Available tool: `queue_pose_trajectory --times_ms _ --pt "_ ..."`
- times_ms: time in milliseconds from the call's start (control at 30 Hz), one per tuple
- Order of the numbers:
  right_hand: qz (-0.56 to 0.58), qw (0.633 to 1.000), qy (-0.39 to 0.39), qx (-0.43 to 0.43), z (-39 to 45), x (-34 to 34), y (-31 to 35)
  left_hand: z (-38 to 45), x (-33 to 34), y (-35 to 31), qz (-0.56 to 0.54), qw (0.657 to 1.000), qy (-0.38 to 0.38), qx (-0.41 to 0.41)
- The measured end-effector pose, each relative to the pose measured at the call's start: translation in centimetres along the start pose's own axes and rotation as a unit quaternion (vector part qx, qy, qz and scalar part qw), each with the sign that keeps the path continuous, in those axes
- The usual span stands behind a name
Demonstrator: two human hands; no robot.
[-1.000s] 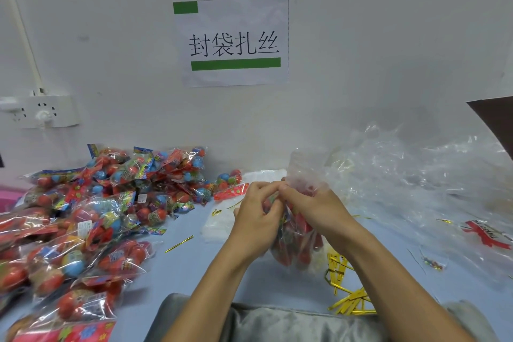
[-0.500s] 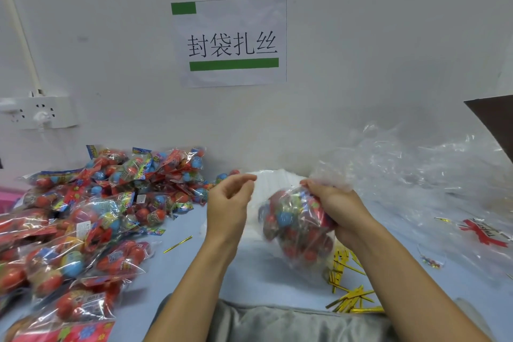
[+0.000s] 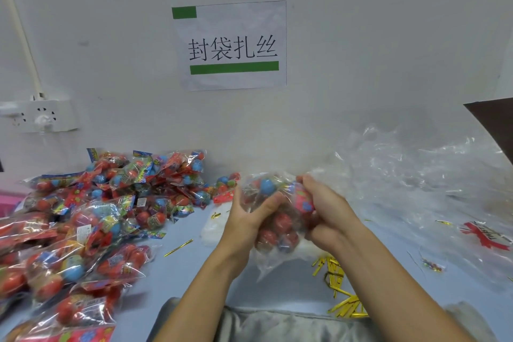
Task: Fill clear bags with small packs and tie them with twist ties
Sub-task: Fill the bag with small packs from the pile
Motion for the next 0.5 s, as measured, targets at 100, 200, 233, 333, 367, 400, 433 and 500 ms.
queue_pose_trajectory --times_ms 100,200,233,333,367,400,433,500 --pt "-0.063 0.995 0.037 -0.071 -0.2 0.8 1.3 -0.1 -0.1 0.5 -0.050 0.995 0.047 -0.077" --pt "-0.126 0.983 0.062 -0.118 -0.8 1.2 2.3 -0.8 -0.1 1.2 -0.060 0.983 0.073 -0.161" --pt "-0.142 0.979 0.077 -0.127 -0.8 1.4 2.5 -1.0 -0.2 1.4 -0.062 0.979 0.076 -0.180" --pt "-0.185 0.963 0.136 -0.142 -1.2 2.1 2.8 -1.3 -0.6 1.6 -0.067 0.972 0.084 -0.211" --pt "-0.196 0.957 0.154 -0.150 -1.4 2.2 2.9 -1.4 -0.6 1.7 -0.068 0.969 0.090 -0.218" --pt "-0.206 0.950 0.170 -0.161 -1.5 2.4 3.1 -1.4 -0.5 1.7 -0.069 0.967 0.101 -0.223" --pt "-0.215 0.944 0.184 -0.171 -1.7 2.5 3.3 -1.4 -0.4 1.6 -0.068 0.966 0.108 -0.223" --pt "-0.225 0.934 0.204 -0.186 -2.0 2.7 3.6 -1.5 -0.6 1.3 -0.053 0.968 0.101 -0.222"
Point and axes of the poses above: each hand's wrist, its own z-axis towards the middle knuckle, its own x-axis out of the palm, y = z × x, the point moved 9 cm from there along z, towards the middle knuckle, and after that the axes turned 5 degrees about y, right-handed, at the moved point
